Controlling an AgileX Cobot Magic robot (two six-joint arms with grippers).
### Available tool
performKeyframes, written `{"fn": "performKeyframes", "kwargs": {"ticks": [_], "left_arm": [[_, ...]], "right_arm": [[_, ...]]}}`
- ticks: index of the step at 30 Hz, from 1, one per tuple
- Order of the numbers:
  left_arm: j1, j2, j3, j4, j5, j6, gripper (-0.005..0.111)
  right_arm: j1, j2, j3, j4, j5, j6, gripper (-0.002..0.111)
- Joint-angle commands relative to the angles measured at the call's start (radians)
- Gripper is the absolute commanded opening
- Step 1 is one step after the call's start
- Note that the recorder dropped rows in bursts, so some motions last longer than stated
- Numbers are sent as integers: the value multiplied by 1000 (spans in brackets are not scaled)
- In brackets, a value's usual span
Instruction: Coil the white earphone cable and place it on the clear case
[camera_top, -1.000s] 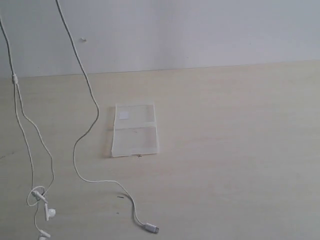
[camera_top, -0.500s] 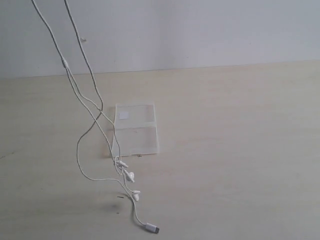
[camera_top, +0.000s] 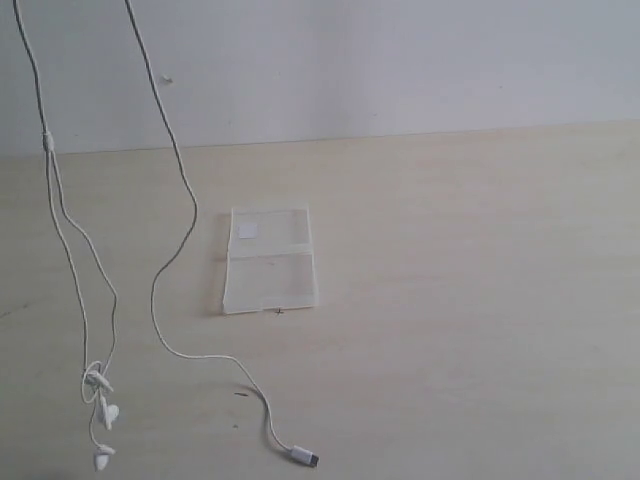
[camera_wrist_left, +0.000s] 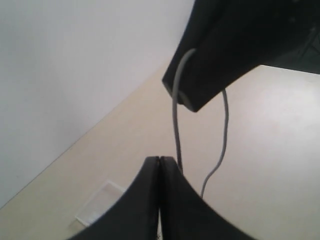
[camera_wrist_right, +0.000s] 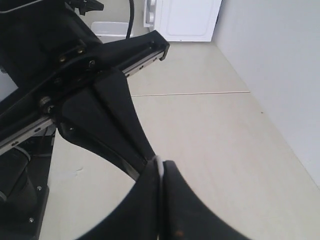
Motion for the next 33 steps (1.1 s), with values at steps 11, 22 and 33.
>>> {"fn": "performKeyframes", "kwargs": {"ticks": [11,22,33], "left_arm": [[2,12,-5,-16,45,-3,0],[2,38,-5,-27,-36,-6,51],[2,32,-5,-112,-69,30,50]], "right_arm": [[3,-10,-6,8,-18,2,0],[3,-10,-6,12,-17,2,0],[3,-10,-6,12,-17,2,0]]}}
